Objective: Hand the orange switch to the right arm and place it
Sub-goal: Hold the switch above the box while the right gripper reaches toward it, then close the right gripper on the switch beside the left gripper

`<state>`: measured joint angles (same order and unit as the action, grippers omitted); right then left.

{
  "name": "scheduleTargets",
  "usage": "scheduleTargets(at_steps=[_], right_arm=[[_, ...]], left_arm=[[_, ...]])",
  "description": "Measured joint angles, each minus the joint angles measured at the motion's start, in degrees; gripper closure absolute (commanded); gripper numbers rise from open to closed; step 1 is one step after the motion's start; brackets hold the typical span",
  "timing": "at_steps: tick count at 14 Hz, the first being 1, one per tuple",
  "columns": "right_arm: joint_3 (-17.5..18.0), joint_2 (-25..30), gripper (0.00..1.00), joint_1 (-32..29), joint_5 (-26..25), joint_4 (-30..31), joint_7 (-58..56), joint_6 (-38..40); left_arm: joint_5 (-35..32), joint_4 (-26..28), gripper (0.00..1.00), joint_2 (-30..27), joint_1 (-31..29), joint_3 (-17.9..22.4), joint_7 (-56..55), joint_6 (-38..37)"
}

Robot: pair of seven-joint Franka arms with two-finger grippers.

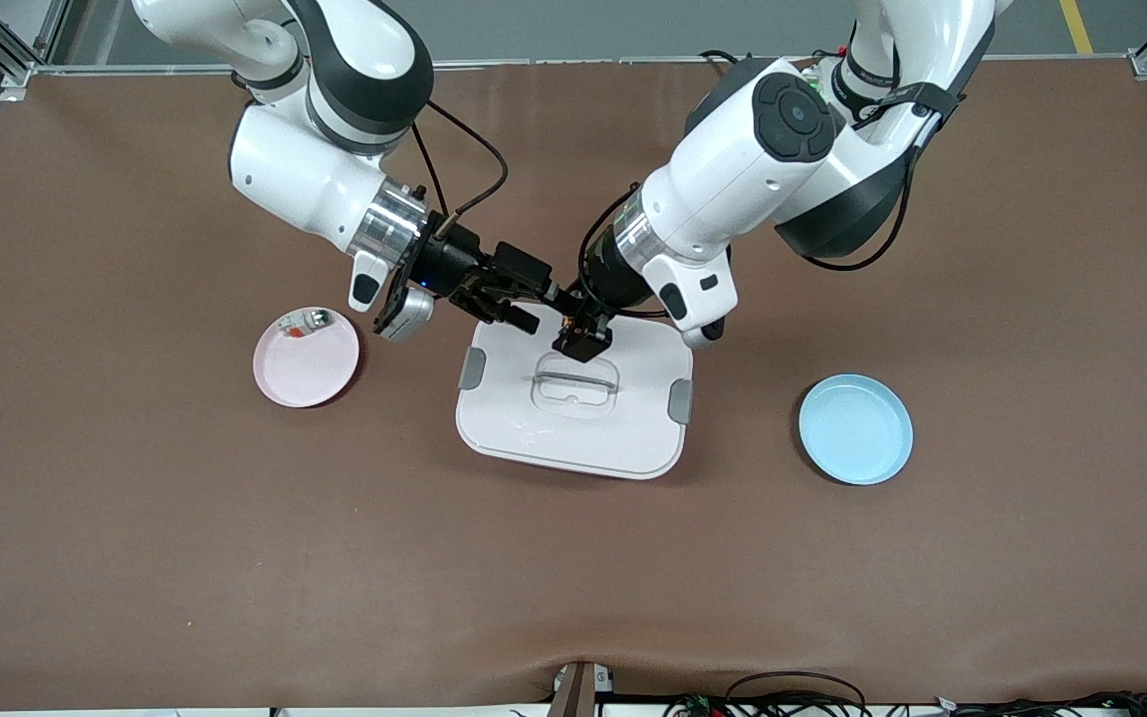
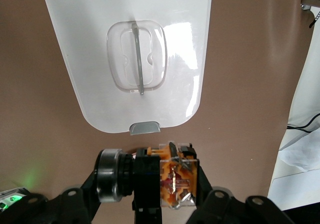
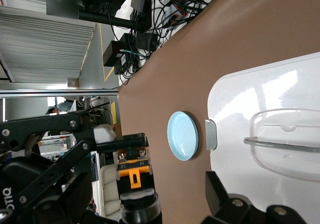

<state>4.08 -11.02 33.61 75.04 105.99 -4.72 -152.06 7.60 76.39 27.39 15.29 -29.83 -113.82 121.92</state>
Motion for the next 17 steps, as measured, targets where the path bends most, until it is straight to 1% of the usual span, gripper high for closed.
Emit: scheduleTargets(at_steps=[5,6,8,12,14,15,16,17], right_arm=[[0.00,-1.24,0.00,1.00,0.00,-0.86,0.00,-1.81],[0.00,-1.45,0.10,1.28,0.00,-0.95,0.00,-2.15],[0.00,-1.62,0.25,1.58,0.00,-1.15,-0.01,-2.33],[0.00,-1.62,0.71,2.07,0.00,-1.32,-0.02,-2.58],[0.00,-1.61,0.73,2.40,0.00,-1.74,0.02,-3.07],[-0.01,-1.62,0.84,2.44,0.01,-1.77,-0.06,-3.19],[-0.02,-1.62,1.00,2.49,0.01,-1.76,0.00,-3.30],[-0.02,-1.63,1.00,2.58,0.01,-1.76,0.27,-3.51]], left_arm=[[0.00,-0.02,1.00,0.00,0.10,-0.02,0.00,0.00],[0.00,-0.02,1.00,0.00,0.10,-0.02,0.00,0.00],[0.00,-0.03,1.00,0.00,0.10,-0.02,0.00,0.00],[0.00,-0.03,1.00,0.00,0.10,-0.02,0.00,0.00],[0.00,0.01,1.00,0.08,0.12,-0.02,0.00,-0.02],[0.09,-0.06,1.00,0.07,0.07,-0.02,0.00,-0.06],[0.12,-0.07,1.00,0.07,0.06,-0.02,0.00,-0.09],[0.12,-0.08,1.00,0.07,0.04,-0.02,0.00,-0.13]])
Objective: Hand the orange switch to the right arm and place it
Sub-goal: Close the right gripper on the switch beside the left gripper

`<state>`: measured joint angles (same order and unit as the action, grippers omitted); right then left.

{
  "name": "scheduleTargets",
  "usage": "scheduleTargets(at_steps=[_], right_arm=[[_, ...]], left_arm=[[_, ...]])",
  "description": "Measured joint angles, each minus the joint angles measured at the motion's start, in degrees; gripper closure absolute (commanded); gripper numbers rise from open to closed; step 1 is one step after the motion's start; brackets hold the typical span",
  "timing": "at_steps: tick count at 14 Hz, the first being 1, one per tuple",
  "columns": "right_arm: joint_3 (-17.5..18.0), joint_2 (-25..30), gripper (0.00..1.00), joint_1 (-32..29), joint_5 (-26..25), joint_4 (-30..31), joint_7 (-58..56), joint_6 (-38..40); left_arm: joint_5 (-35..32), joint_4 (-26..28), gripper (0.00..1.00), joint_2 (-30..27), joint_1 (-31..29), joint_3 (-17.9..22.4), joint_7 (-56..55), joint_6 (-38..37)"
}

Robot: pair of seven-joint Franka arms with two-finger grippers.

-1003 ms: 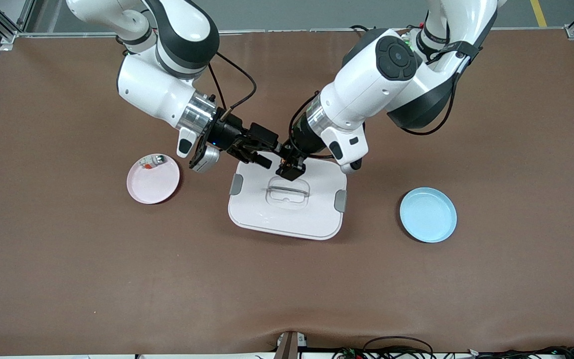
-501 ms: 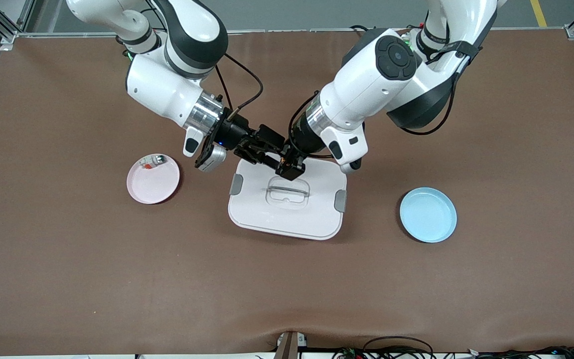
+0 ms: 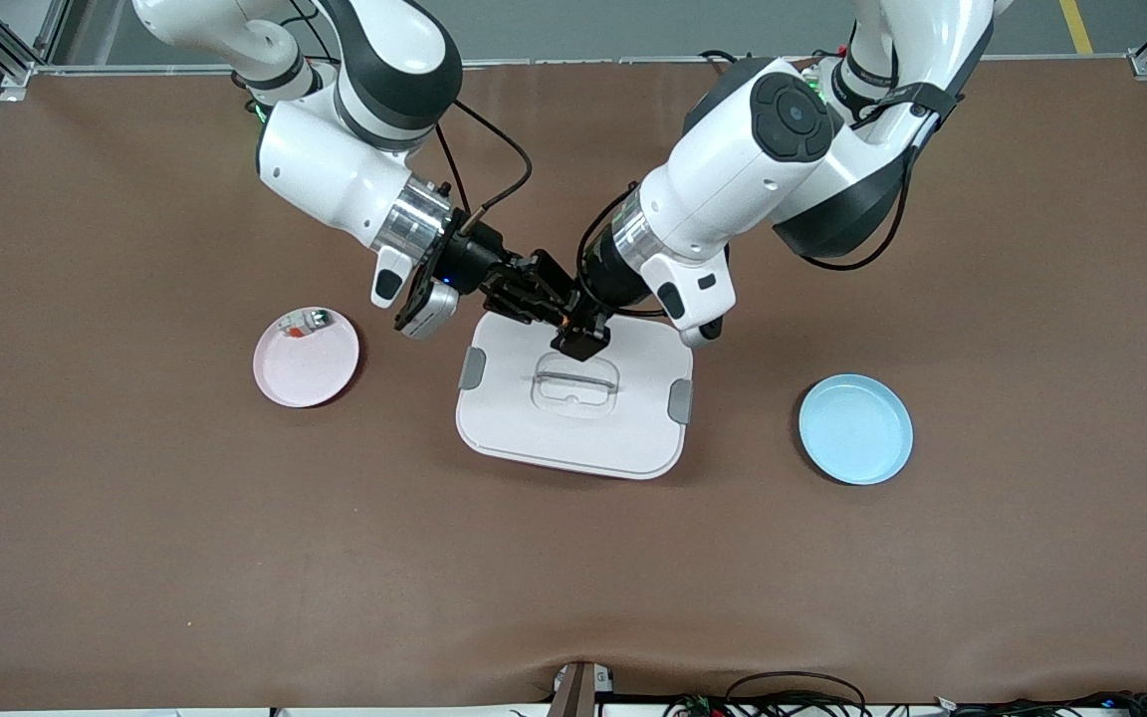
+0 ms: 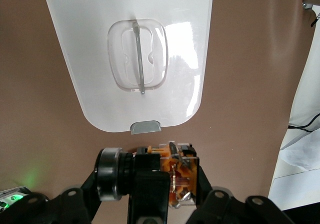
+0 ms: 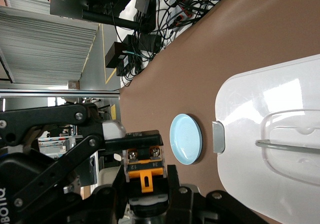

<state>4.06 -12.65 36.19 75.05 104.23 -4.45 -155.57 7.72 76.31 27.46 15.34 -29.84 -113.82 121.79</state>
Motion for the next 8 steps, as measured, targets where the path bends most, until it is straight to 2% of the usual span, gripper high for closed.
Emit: scheduleTargets(at_steps=[5,6,7,8], right_arm=[[-0.01,-0.01,1.00,0.39,-0.07,-0.11,1.68,-0.49],[-0.02,-0.01,1.00,0.39,-0.08,-0.13,1.68,-0.49],[-0.04,-0.01,1.00,0.40,-0.10,-0.15,1.68,-0.49],[-0.05,-0.01,1.00,0.40,-0.16,-0.17,1.68,-0.49]], left_arm=[[0.13,-0.42,1.00,-0.01,-0.13,0.00,0.12,-1.04],[0.13,-0.45,0.84,-0.01,-0.14,0.00,0.12,-1.05],[0.13,-0.46,0.58,-0.01,-0.14,0.00,0.12,-1.05],[0.13,-0.50,0.01,-0.01,-0.14,0.00,0.14,-1.05]])
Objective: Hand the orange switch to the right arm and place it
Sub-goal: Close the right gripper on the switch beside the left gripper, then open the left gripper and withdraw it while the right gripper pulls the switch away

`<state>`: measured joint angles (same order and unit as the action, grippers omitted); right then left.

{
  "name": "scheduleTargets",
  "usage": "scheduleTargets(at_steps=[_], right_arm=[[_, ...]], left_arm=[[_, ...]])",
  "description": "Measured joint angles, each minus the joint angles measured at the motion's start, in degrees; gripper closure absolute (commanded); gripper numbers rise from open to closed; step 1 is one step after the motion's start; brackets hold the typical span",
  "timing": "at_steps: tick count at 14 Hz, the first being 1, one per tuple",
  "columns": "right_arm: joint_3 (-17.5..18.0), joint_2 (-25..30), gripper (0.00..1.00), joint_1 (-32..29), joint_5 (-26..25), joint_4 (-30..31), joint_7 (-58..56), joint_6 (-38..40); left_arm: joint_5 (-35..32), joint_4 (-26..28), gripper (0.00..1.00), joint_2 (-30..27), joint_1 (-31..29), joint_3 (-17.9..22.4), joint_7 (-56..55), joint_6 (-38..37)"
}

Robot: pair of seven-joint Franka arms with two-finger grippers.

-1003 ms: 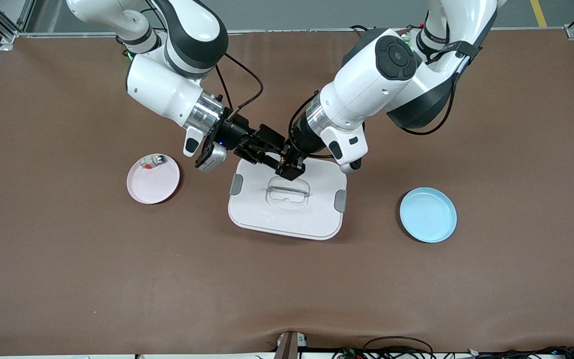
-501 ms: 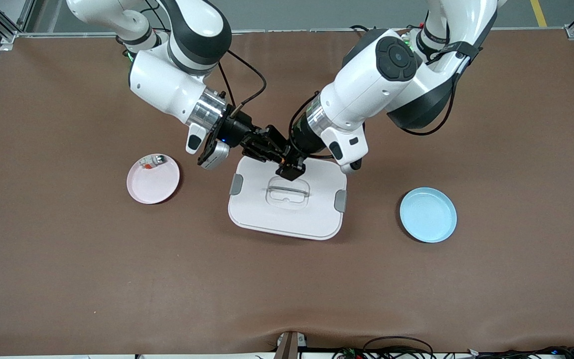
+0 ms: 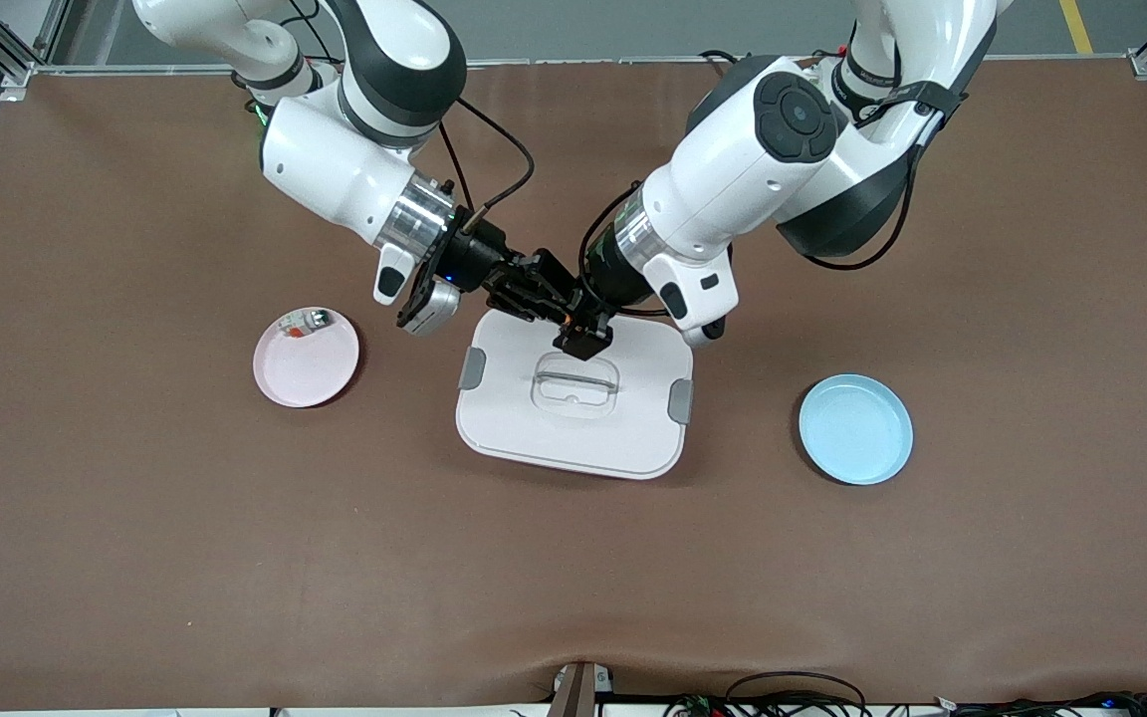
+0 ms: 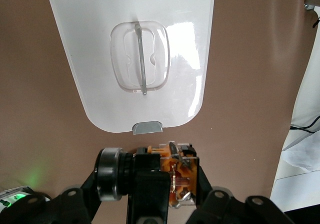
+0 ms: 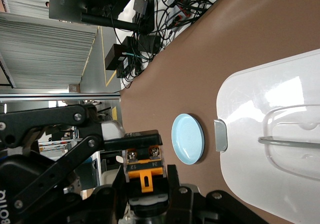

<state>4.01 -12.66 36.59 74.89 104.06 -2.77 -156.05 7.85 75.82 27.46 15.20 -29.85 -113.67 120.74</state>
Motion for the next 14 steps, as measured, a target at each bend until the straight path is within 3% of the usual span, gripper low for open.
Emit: scheduleTargets(at_steps=[6,11,14], right_arm=[[-0.05,0.00,1.00,0.04,-2.13,-0.63,2.68,-0.01],[-1.02,-0.15,1.00,-0.31,-19.89,-0.67,2.67,0.36],[-1.47,-0.34,1.00,-2.48,-28.95,-0.65,1.19,6.82]], left_arm=[[0.00,-0.93,0.00,-0.78,-0.27,0.02,0.22,0.67],[-0.01,-1.07,0.00,-4.28,-3.76,0.15,6.93,-2.00],[-0.12,-1.08,0.00,-6.43,-7.59,0.26,14.95,-5.28]])
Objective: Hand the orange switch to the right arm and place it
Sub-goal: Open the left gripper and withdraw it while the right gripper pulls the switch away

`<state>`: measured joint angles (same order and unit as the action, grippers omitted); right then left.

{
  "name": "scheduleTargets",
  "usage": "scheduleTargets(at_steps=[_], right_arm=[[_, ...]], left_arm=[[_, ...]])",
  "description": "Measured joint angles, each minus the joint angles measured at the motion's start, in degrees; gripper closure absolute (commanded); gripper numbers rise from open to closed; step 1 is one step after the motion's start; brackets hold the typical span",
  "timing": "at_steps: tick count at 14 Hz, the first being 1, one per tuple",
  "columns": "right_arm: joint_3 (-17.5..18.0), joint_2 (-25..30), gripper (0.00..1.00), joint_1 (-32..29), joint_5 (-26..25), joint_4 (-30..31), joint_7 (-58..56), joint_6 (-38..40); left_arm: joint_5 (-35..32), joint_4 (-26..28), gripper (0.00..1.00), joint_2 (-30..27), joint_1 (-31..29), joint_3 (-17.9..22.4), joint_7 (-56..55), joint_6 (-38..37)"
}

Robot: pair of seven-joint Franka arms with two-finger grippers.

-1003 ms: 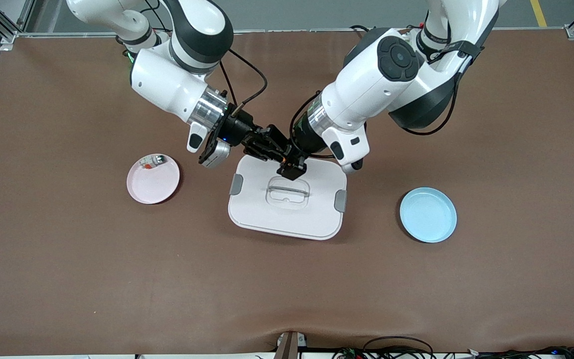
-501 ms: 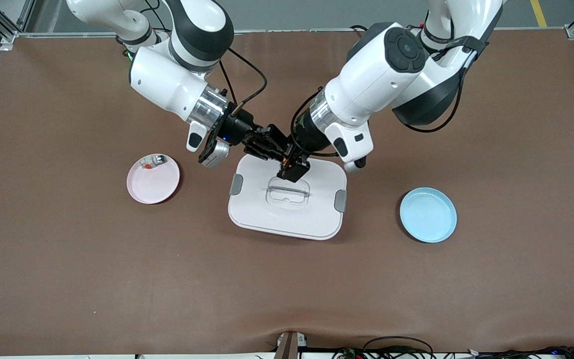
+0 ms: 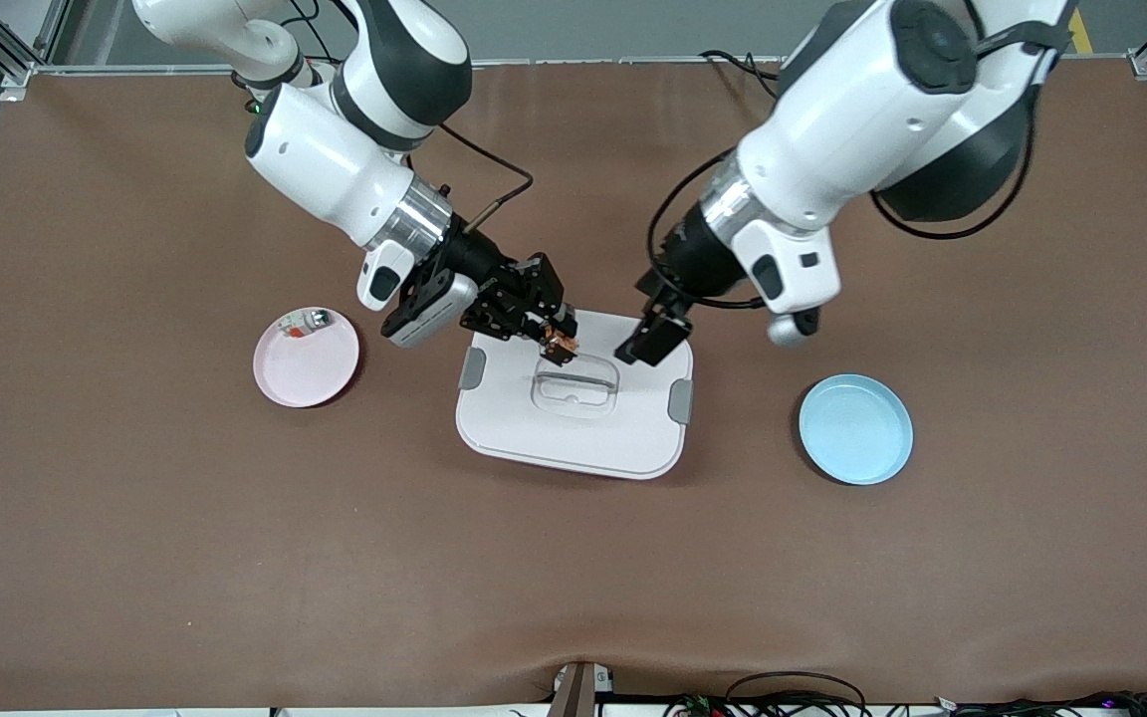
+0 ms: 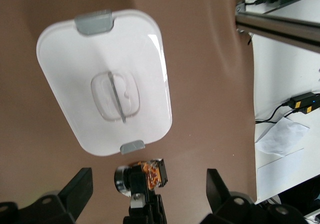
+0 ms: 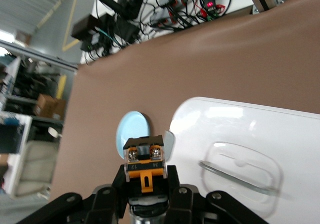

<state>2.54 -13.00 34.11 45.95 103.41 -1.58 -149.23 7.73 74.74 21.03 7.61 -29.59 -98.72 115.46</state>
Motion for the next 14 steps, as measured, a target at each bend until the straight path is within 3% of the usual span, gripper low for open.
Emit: scheduleTargets(at_steps=[5,9,14], right_arm=[[-0.17,-0.19,1.00,-4.96,-17.56,0.14,-1.88,15.76],[-0.30,-0.14,1.00,-8.41,-25.99,1.17,-11.01,24.05],[-0.35,2.38,1.00,-11.13,-31.62,6.83,-23.46,24.77]], left_arm=[[-3.00,0.00,0.00,-3.04,-7.00,0.14,18.84,-9.30],[-3.58,0.05,0.00,-4.94,-15.30,0.33,38.07,-17.04],[-10.15,0.23,0.00,-4.96,-20.33,0.44,54.76,-19.64]])
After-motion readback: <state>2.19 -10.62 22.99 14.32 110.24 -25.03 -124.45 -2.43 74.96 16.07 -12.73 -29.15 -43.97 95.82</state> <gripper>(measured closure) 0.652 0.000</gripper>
